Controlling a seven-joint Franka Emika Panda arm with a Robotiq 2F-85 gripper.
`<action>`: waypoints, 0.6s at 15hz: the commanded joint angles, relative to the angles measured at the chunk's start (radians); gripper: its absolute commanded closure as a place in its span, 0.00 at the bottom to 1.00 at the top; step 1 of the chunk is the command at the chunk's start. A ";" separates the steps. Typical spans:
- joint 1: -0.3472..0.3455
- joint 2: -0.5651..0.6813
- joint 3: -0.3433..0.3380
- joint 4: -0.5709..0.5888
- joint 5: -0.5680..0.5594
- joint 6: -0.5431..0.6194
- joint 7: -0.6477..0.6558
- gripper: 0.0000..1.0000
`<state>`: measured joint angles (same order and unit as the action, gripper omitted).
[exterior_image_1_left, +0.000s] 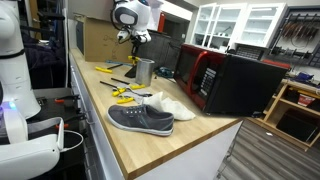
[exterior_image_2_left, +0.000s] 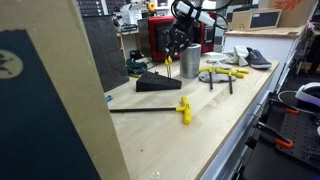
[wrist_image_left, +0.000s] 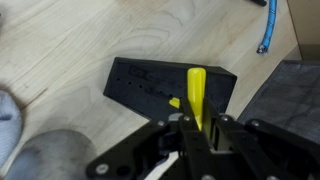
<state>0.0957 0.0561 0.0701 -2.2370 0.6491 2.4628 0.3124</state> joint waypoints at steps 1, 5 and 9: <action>-0.002 -0.001 0.008 0.025 0.004 -0.037 0.060 0.96; -0.002 -0.003 0.007 0.021 0.000 -0.028 0.090 0.96; -0.002 -0.001 0.006 0.019 -0.005 -0.026 0.114 0.96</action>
<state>0.0970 0.0561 0.0719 -2.2353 0.6465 2.4594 0.3857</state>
